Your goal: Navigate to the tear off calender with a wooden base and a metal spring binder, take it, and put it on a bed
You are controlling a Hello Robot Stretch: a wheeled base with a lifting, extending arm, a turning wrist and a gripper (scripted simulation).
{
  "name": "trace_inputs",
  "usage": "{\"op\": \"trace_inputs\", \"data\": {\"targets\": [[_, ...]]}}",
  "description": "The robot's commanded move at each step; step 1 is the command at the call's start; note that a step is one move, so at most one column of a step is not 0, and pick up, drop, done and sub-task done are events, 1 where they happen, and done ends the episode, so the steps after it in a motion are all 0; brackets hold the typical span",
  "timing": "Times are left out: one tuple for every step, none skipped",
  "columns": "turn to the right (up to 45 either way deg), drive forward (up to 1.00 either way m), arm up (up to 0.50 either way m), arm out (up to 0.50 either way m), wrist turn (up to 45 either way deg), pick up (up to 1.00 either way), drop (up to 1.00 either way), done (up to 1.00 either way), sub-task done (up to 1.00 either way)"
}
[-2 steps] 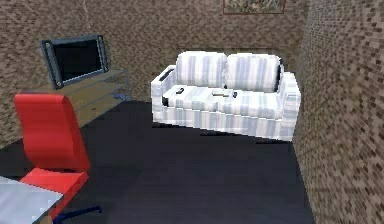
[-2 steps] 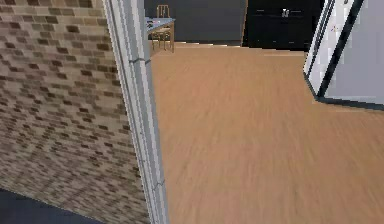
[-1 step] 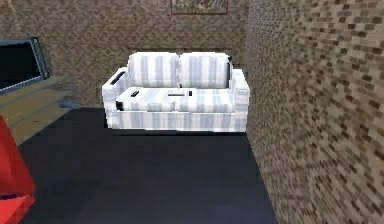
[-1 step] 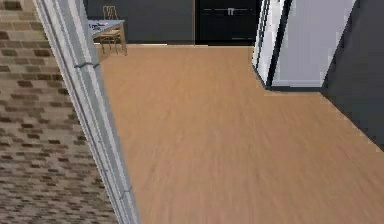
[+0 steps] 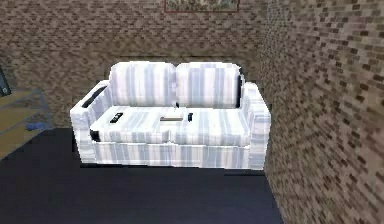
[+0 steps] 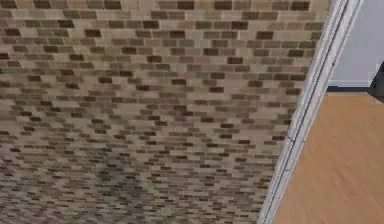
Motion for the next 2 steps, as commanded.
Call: {"op": "trace_inputs", "data": {"targets": [[-45.0, 0.00, 0.00, 0.00, 0.0, 0.00, 0.00, 0.00, 0.00], [0.0, 1.00, 0.00, 0.00, 0.0, 0.00, 0.00, 0.00, 0.00]]}}
